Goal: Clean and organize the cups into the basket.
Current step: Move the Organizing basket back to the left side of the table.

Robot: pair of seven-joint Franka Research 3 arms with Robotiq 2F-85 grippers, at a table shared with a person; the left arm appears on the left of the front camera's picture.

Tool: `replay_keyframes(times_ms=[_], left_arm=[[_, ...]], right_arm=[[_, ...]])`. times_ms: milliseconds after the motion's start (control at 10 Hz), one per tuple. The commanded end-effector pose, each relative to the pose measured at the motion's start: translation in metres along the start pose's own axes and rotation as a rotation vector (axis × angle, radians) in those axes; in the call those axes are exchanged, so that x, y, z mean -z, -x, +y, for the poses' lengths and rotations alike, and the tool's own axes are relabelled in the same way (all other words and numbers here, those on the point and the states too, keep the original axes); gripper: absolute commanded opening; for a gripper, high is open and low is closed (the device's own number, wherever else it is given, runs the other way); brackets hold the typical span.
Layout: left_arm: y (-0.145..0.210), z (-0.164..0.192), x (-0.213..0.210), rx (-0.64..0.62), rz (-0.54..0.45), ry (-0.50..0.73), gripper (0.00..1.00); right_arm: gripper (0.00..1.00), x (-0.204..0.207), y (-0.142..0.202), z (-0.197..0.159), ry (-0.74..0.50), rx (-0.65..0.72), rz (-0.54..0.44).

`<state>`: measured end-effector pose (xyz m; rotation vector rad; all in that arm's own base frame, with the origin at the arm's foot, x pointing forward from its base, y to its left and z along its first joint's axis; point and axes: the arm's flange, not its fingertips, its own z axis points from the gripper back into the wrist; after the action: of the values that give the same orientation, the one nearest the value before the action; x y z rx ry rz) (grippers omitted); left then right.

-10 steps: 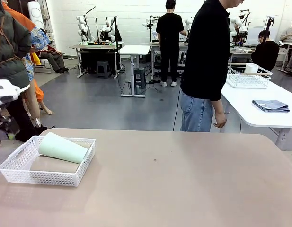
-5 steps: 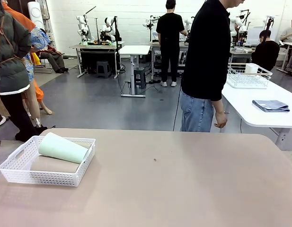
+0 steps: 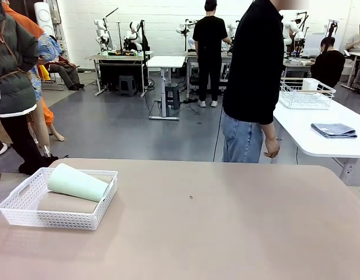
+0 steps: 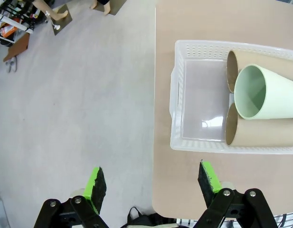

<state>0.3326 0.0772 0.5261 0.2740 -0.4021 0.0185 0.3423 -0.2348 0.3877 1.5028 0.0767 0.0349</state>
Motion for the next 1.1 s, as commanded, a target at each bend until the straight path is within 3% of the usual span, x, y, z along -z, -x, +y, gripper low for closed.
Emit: replay_keyframes(times_ms=[0, 100, 200, 400, 500, 700, 800, 1000], left_arm=[[-0.016, 0.027, 0.003, -0.083, 0.123, 0.223, 1.00], [-0.029, 0.062, -0.002, -0.155, 0.256, 0.507, 1.00], [-0.036, 0.089, -0.003, -0.182, 0.357, 0.693, 1.00], [-0.057, 0.128, -0.006, -0.180, 0.457, 0.950, 1.00], [-0.045, 0.148, -0.005, -0.203, 0.461, 1.066, 1.00], [-0.059, 0.181, 0.004, -0.198, 0.459, 1.224, 1.00], [-0.036, 0.196, 0.014, -0.221, 0.399, 1.281, 1.00], [-0.033, 0.227, 0.036, -0.254, 0.329, 1.378, 1.00]], right_arm=[[1.00, -0.001, 0.000, 0.002, 0.002, 0.012, -0.003], [1.00, -0.001, 0.000, 0.002, 0.002, 0.012, -0.003], [1.00, -0.001, 0.000, 0.002, 0.002, 0.012, -0.003], [1.00, -0.001, 0.000, 0.002, 0.002, 0.012, -0.003], [1.00, -0.001, 0.000, 0.002, 0.002, 0.012, -0.003], [1.00, -0.001, 0.000, 0.002, 0.002, 0.012, -0.003], [1.00, -0.001, 0.000, 0.002, 0.002, 0.012, -0.003], [1.00, -0.001, 0.000, 0.002, 0.002, 0.012, -0.003]])
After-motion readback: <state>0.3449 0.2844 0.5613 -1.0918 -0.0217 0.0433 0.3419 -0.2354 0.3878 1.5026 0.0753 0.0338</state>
